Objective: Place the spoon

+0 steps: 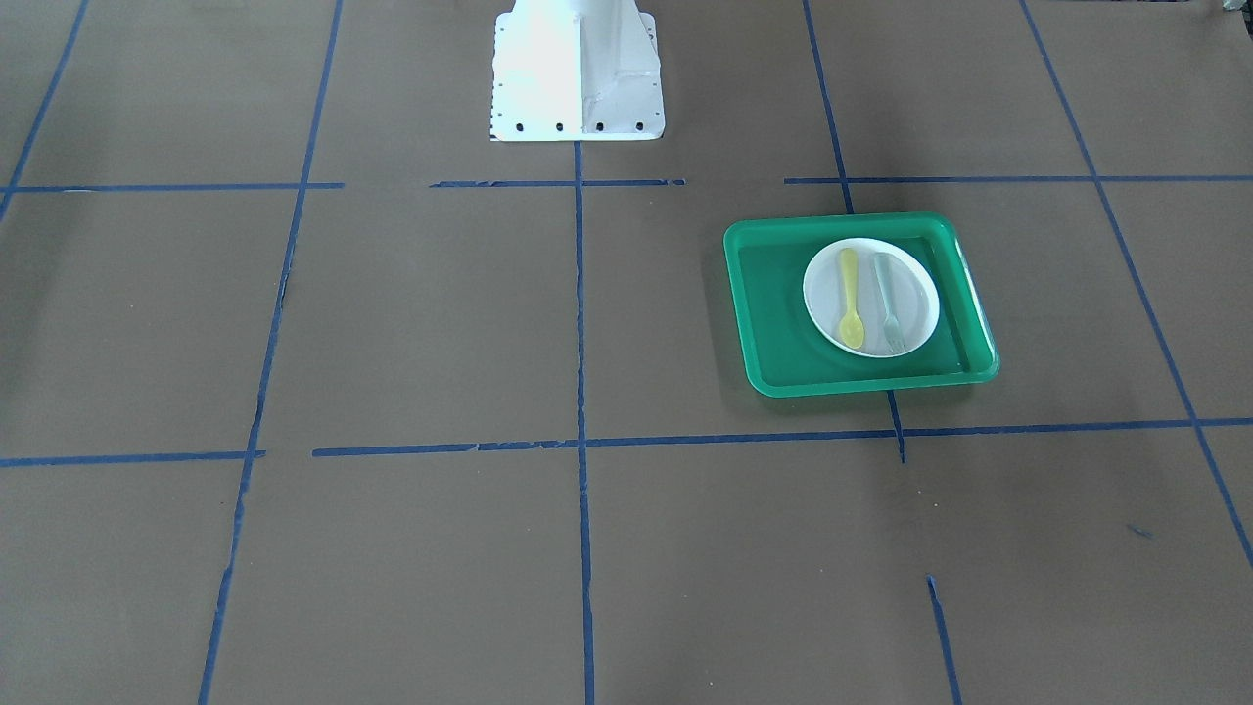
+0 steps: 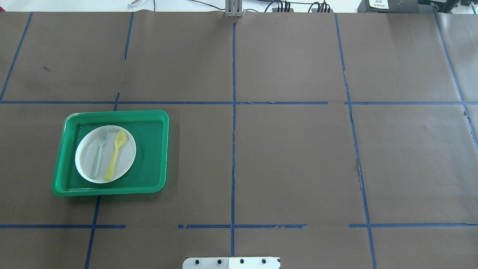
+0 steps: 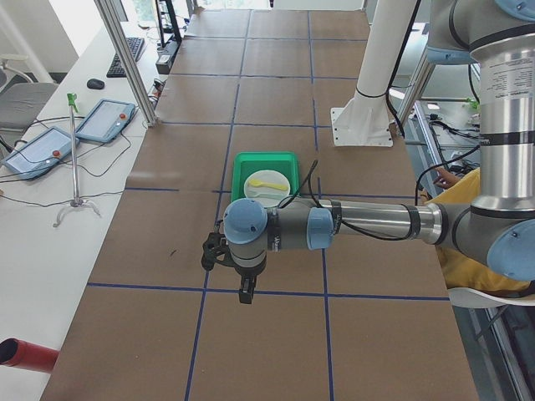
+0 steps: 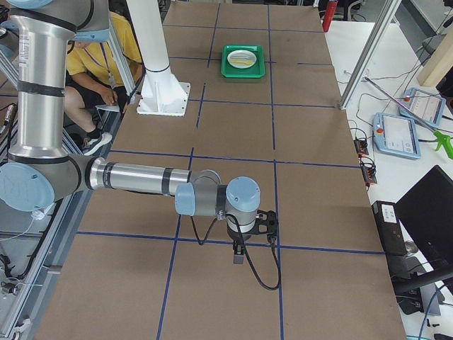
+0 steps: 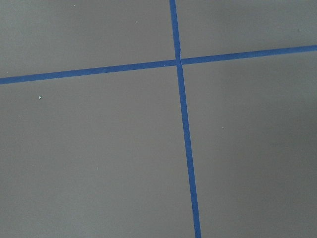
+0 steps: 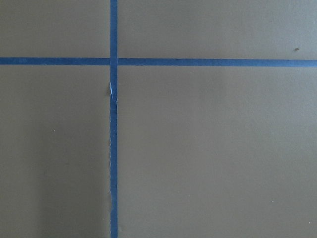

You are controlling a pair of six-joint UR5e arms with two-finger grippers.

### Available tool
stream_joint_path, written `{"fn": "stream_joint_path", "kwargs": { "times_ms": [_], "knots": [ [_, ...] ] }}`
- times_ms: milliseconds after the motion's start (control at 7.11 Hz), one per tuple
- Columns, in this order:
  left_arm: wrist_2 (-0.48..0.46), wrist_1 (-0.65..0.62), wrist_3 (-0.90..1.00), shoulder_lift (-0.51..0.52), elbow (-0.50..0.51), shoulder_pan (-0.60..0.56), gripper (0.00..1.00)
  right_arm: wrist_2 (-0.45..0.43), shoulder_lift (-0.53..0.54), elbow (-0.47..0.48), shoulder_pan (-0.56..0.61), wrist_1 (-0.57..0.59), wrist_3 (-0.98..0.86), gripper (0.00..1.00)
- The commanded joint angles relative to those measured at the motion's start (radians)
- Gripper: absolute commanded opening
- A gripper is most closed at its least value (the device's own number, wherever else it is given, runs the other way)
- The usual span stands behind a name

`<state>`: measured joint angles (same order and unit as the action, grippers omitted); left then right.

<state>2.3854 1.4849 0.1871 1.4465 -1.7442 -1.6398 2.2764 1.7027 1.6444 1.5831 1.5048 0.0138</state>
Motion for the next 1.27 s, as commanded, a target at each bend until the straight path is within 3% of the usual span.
{"fn": "stream_joint_path", "kwargs": {
  "times_ms": [0,281,422,703,1125],
  "knots": [
    [0.0,0.001,0.002,-0.002,0.003,0.0,1.0,0.0,0.0,0.0,0.0,0.0,0.0,1.0],
    [0.03,0.018,0.005,0.011,-0.018,0.011,1.0,0.0,0.0,0.0,0.0,0.0,0.0,1.0],
    [0.052,0.12,-0.014,0.023,-0.043,0.111,1.0,0.0,0.0,0.0,0.0,0.0,0.0,1.0],
    [0.028,0.295,-0.369,0.028,-0.119,0.271,1.0,0.0,0.0,0.0,0.0,0.0,0.0,1.0],
    [-0.202,0.602,-0.879,0.047,-0.138,0.616,1.0,0.0,0.0,0.0,0.0,0.0,0.0,1.0]
  ]
}}
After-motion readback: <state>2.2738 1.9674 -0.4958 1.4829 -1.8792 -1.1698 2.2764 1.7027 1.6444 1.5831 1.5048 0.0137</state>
